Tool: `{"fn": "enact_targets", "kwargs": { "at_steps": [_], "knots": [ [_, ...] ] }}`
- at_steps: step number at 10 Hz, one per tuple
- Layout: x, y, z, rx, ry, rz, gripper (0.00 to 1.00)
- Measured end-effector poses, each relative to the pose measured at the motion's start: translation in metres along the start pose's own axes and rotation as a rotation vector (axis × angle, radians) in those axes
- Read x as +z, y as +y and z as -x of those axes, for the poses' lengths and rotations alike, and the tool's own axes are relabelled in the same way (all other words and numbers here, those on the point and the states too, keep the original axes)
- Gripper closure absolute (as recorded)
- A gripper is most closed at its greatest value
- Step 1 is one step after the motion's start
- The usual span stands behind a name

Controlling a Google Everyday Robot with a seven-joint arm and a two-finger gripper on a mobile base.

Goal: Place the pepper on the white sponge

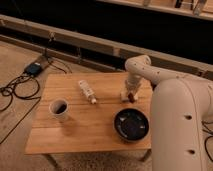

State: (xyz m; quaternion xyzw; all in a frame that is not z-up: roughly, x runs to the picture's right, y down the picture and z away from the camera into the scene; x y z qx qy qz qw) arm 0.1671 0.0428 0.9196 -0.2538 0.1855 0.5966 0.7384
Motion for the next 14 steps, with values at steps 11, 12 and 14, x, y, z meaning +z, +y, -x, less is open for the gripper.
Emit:
{"fn": "enact_targets", "kwargs": {
  "at_steps": [11, 12, 14],
  "knots": [
    [0.015, -0.012, 0.018, 0.067, -0.021, -0.008, 0.23],
    [0.014, -0.014, 0.018, 0.074, -0.026, -0.009, 0.23],
    [0.013, -0.013, 0.018, 0.083, -0.034, -0.008, 0.23]
  ]
}}
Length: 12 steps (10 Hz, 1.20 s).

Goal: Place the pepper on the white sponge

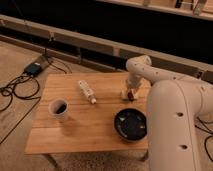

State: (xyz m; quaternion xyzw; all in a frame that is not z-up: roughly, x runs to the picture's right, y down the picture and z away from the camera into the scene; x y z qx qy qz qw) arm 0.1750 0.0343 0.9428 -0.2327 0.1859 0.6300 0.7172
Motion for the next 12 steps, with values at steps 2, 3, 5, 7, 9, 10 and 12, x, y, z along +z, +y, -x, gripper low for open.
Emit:
{"fn": "enact_targets", "kwargs": {
  "at_steps": [2, 3, 5, 7, 9, 10, 12],
  "knots": [
    [0.001, 0.003, -0.003, 0.007, -0.003, 0.003, 0.23],
    [0.000, 0.004, -0.004, 0.013, -0.007, 0.004, 0.23],
    [-0.006, 0.006, -0.007, 0.025, -0.019, 0.007, 0.23],
    [-0.016, 0.009, -0.013, 0.038, -0.031, 0.009, 0.23],
    [-0.025, 0.011, -0.020, 0.057, -0.042, 0.013, 0.23],
    [-0.029, 0.013, -0.023, 0.069, -0.048, 0.020, 0.23],
    [-0.030, 0.011, -0.024, 0.070, -0.049, 0.018, 0.23]
  ]
}}
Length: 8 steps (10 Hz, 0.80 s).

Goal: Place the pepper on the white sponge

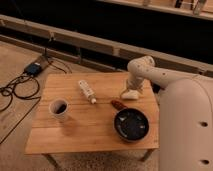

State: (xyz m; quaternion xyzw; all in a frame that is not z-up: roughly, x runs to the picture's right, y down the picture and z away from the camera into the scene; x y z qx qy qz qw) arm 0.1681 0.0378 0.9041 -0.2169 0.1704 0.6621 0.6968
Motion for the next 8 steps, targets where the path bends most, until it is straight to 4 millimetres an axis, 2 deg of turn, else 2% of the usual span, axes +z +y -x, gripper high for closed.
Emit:
{"fn": "enact_targets", "kwargs": {
  "at_steps": [8],
  "knots": [
    [0.0009, 0.0025, 0.0001, -0.002, 0.002, 0.002, 0.23]
  ]
}}
